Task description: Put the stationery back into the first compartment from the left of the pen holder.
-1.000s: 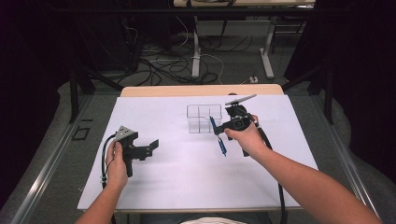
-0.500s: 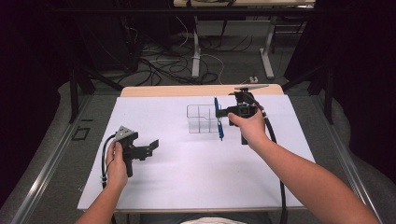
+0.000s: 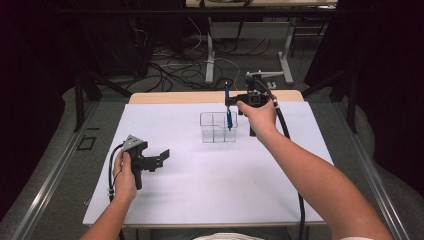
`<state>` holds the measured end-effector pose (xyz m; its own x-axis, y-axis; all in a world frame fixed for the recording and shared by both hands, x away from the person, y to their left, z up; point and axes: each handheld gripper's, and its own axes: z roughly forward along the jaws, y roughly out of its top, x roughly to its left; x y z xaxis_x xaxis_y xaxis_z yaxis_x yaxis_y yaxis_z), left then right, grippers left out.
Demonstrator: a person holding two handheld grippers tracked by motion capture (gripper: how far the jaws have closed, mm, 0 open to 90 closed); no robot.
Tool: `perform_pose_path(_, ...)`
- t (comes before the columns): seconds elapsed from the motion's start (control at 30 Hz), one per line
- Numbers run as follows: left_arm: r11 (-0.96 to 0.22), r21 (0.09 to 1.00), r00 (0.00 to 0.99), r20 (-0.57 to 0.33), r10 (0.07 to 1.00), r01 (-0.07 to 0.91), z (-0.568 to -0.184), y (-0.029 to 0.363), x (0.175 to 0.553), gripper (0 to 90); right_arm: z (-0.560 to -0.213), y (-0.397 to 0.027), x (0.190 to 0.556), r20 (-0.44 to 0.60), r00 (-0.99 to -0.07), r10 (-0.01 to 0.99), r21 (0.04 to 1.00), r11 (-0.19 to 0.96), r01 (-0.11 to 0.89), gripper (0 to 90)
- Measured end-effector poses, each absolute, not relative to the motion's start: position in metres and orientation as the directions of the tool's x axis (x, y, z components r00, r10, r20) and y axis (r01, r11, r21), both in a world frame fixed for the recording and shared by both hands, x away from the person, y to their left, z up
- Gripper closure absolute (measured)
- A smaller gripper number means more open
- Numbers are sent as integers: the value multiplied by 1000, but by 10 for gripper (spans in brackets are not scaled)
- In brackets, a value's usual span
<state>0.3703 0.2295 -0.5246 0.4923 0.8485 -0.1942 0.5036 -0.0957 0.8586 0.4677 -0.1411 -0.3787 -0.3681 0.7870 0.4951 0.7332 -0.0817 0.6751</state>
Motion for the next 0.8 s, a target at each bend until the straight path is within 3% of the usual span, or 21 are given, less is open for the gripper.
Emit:
perform_pose_path(0.63, -94, 859, 491, -195, 849, 503, -525, 230, 371, 5, -374, -104, 493, 425, -343, 838, 749, -113, 653, 799)
perform_pose_path(0.8, -94, 857, 487, -194, 851, 507, -525, 231, 371, 5, -380, -101, 492, 388, -334, 859, 805, -139, 577, 799)
